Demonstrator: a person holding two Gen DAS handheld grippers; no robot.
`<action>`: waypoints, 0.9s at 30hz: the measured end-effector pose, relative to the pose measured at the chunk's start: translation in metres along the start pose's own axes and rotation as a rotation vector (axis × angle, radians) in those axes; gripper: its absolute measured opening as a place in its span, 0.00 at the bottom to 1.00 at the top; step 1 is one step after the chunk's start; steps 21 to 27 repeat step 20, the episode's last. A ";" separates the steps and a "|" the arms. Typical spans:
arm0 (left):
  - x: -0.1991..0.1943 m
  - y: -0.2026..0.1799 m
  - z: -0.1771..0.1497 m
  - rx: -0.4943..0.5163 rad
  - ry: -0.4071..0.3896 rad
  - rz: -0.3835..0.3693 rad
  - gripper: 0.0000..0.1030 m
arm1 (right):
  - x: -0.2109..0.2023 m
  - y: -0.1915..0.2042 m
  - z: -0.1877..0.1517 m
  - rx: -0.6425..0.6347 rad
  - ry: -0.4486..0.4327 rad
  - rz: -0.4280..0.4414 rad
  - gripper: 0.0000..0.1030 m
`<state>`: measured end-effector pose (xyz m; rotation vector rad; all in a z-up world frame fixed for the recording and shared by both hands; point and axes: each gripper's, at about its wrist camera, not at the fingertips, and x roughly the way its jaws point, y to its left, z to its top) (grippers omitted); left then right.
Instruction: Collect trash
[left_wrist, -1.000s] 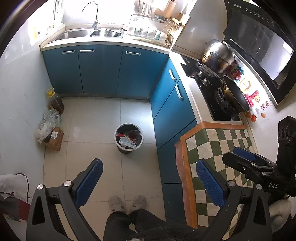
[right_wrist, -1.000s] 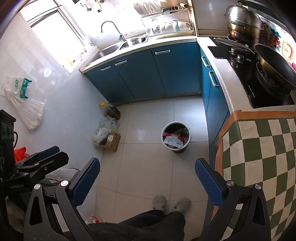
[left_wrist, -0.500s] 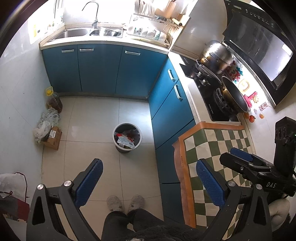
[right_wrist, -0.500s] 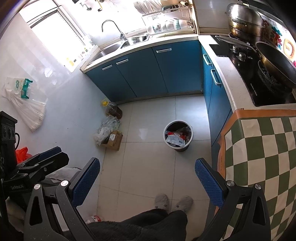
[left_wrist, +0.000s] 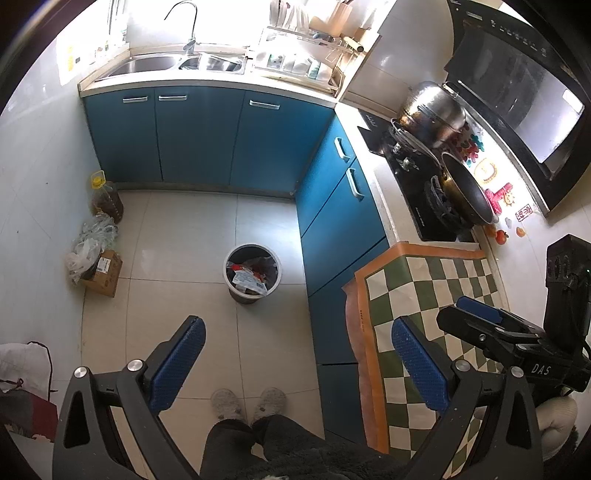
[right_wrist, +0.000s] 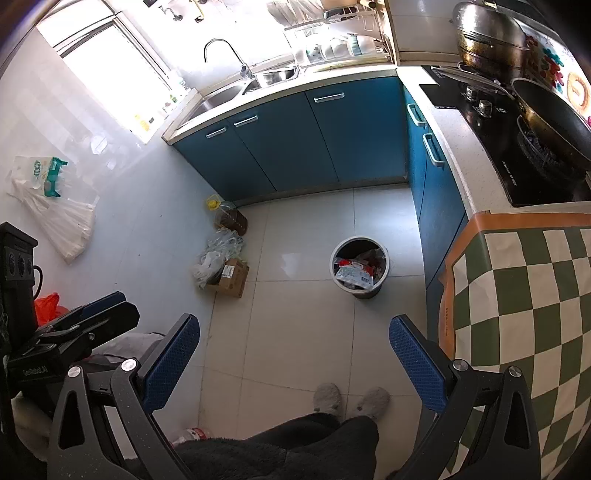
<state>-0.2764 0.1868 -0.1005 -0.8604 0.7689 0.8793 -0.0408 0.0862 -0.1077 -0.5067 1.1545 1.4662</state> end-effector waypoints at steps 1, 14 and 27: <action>0.000 0.000 0.000 0.000 0.000 -0.001 1.00 | -0.001 0.000 0.000 -0.001 0.001 0.000 1.00; -0.001 -0.002 -0.002 -0.001 0.003 0.001 1.00 | -0.003 -0.003 -0.004 0.005 0.001 0.006 1.00; 0.000 -0.008 -0.001 0.003 -0.009 0.007 1.00 | -0.001 -0.004 -0.003 0.011 0.002 0.008 1.00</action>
